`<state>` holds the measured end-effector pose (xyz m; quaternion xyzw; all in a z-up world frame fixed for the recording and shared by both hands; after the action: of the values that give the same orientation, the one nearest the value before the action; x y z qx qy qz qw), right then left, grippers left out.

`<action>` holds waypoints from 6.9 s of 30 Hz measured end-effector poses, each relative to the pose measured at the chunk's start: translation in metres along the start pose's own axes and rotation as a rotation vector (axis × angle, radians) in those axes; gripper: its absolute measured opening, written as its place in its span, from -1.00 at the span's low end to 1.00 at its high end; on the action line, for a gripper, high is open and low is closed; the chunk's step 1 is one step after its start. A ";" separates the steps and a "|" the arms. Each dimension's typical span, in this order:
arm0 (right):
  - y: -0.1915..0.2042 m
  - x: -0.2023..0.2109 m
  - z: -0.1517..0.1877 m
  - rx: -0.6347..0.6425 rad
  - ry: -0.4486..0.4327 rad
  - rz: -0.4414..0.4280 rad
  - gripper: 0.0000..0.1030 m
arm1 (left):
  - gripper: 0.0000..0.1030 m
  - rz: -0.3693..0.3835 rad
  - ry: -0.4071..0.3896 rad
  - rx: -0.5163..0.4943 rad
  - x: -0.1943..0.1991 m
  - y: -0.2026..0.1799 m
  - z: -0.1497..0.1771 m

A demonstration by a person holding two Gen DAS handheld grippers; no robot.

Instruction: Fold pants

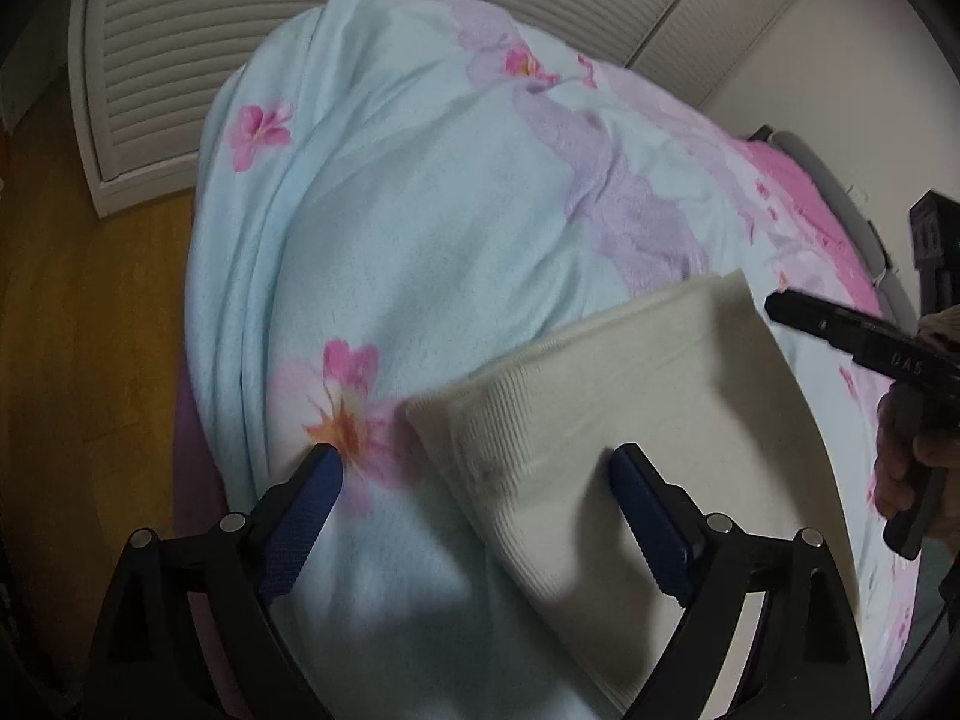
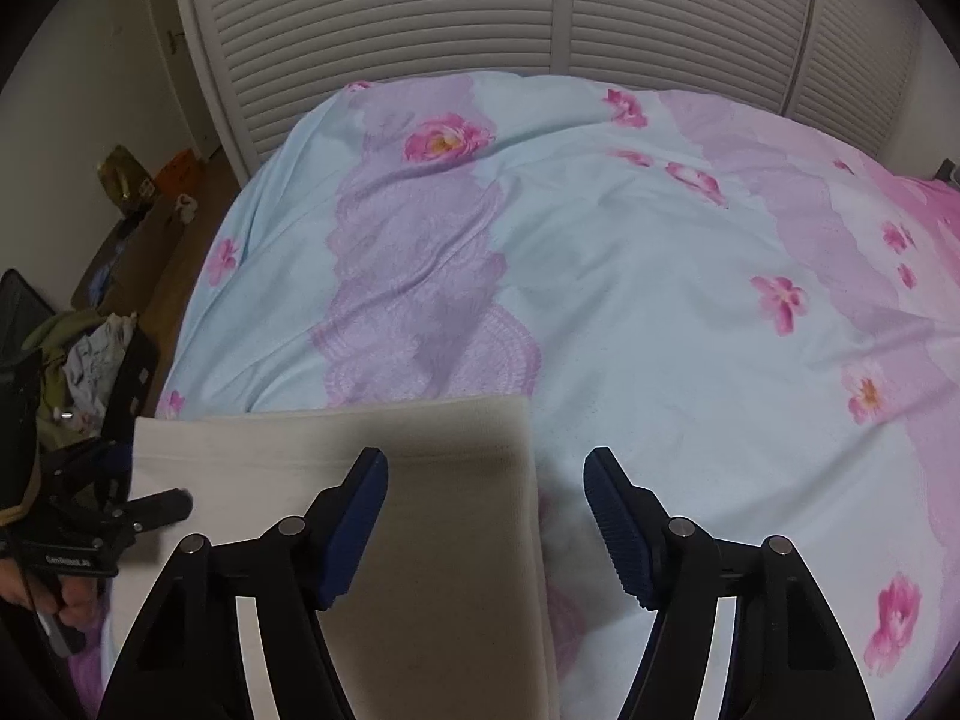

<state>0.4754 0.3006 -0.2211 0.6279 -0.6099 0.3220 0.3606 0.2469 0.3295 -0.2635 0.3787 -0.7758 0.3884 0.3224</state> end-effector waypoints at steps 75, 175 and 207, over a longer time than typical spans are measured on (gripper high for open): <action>0.021 0.360 0.374 -0.176 -0.355 0.097 -0.68 | -0.75 0.680 -0.197 -1.050 0.241 -0.263 0.341; 0.208 0.295 0.539 -1.634 -0.633 0.586 -0.12 | 0.51 0.610 0.073 -1.261 0.164 -0.243 0.230; 0.162 0.419 0.819 -1.965 -1.131 0.720 0.50 | 0.51 0.881 0.228 -1.609 0.220 -0.495 0.500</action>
<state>0.3049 -0.6145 -0.2939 -0.0719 -0.8095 -0.5235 0.2559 0.4473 -0.3715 -0.1565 -0.3290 -0.8495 -0.1451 0.3860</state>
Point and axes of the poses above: each gripper's, at about its wrist camera, not at the fingertips, and x roughly against the way its jaws point, y to its left, z to its underside, the point moved 5 cm from there along -x, roughly the way its jaws point, and after that the axes turned 3 degrees about -z, right-handed, at the moved point
